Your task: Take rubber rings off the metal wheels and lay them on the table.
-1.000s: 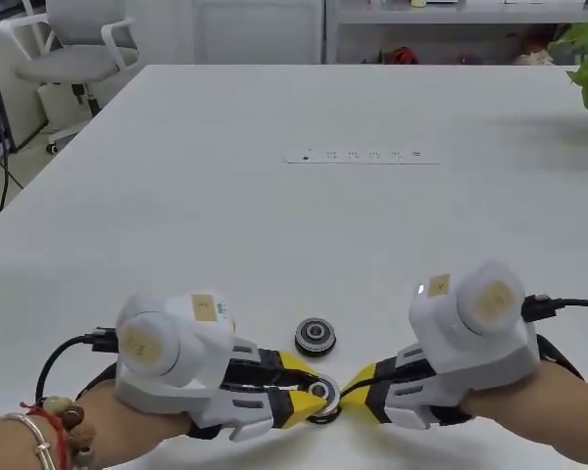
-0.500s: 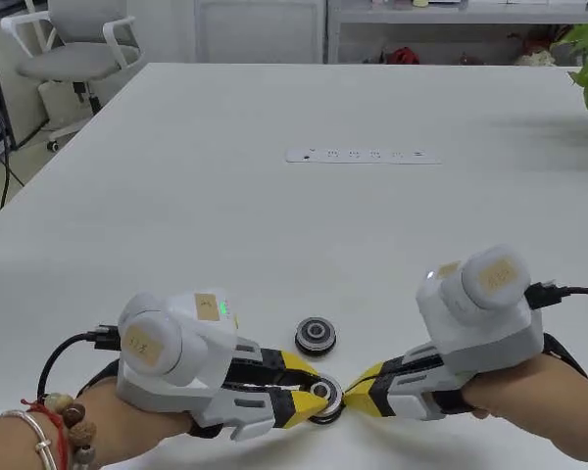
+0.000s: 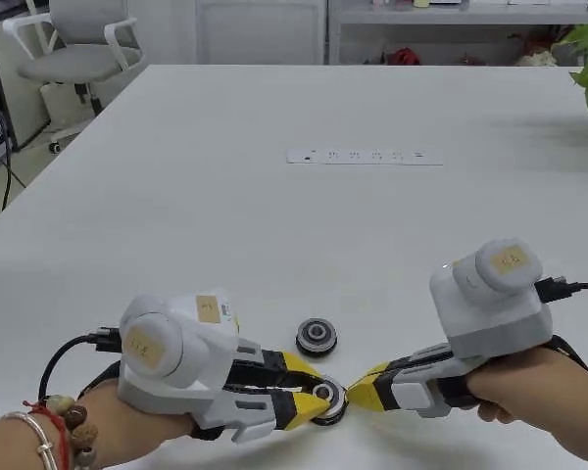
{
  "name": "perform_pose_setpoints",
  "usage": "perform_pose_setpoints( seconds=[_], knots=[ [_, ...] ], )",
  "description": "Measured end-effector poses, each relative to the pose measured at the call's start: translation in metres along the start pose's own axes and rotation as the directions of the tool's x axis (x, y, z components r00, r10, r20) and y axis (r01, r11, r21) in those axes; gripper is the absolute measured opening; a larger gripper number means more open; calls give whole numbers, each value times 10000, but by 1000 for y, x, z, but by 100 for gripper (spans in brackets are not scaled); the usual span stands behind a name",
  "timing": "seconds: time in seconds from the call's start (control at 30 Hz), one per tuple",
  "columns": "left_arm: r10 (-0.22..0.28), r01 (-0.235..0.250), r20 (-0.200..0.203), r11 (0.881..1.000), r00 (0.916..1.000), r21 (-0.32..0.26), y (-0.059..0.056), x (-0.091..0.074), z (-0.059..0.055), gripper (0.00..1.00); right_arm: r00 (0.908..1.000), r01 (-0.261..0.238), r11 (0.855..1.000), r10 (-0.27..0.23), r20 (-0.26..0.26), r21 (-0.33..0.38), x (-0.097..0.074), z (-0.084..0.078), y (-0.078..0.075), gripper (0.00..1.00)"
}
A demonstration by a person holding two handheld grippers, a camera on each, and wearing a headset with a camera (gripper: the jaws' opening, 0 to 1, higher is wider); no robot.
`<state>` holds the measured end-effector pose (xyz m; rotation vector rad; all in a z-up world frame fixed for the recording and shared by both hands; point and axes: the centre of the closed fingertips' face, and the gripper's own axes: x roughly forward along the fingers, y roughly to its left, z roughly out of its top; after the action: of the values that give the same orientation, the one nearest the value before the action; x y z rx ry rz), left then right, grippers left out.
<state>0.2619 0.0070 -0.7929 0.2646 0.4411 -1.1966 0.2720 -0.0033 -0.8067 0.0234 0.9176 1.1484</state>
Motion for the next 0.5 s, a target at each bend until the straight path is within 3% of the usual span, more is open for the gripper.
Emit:
perform_pose_setpoints(
  seconds=[0.5],
  knots=[
    [-77,77,61,10000,10000,-18,-1,0,1,14,9994,-256,9981,242,246,569,-2,5,7,0]
  ],
)
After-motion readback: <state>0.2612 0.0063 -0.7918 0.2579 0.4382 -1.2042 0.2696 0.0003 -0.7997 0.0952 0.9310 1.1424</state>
